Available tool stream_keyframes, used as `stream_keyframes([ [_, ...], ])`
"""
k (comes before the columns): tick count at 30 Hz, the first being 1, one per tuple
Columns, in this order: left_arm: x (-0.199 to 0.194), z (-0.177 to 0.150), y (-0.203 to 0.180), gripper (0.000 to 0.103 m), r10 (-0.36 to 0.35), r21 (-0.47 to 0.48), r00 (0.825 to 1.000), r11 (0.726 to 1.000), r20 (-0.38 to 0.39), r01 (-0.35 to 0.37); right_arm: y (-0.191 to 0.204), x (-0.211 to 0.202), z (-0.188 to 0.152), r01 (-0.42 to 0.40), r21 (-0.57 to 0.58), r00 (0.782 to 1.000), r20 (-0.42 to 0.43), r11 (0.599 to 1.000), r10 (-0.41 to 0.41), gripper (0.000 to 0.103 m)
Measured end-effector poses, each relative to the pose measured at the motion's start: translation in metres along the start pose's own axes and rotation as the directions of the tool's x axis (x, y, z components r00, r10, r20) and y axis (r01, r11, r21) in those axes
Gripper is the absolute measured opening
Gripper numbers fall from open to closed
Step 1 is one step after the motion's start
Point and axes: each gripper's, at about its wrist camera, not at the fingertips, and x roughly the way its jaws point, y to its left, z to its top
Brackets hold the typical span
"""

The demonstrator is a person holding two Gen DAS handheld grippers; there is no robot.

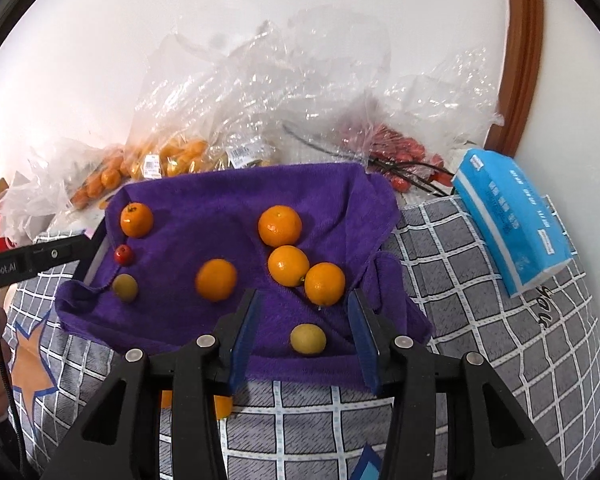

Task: Organize fruits
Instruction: 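Withdraw both open tools back toward the last oranges beside the towel, then close the right tool on an orange beside the towel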

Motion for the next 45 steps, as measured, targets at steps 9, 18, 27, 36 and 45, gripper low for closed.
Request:
stream_keyframes([
  [9,-0.024,-0.016,-0.001,0.046,0.007,0.009,1.000,1.000,0.030,-0.007,0.007,-0.024,-0.016,-0.007,0.002,1.000,0.009,1.000,0.007,0.045],
  [18,-0.041,-0.034,0.007,0.046,0.001,-0.016,0.999,1.000,0.036,-0.001,0.018,-0.037,-0.034,-0.042,-0.015,0.999,-0.014,0.999,0.042,0.045],
  [27,-0.055,-0.052,0.014,0.046,0.004,-0.031,0.999,1.000,0.036,-0.003,0.029,-0.046,-0.048,-0.064,-0.042,0.998,-0.019,0.997,0.063,0.045],
  [36,-0.063,-0.060,0.018,0.046,0.008,-0.046,0.999,0.999,0.042,-0.006,0.034,-0.050,-0.054,-0.074,-0.048,0.997,-0.022,0.996,0.073,0.045],
  [45,-0.061,-0.062,0.017,0.046,0.008,-0.041,0.999,0.999,0.035,-0.006,0.032,-0.047,-0.056,-0.082,-0.041,0.996,-0.030,0.996,0.080,0.045],
])
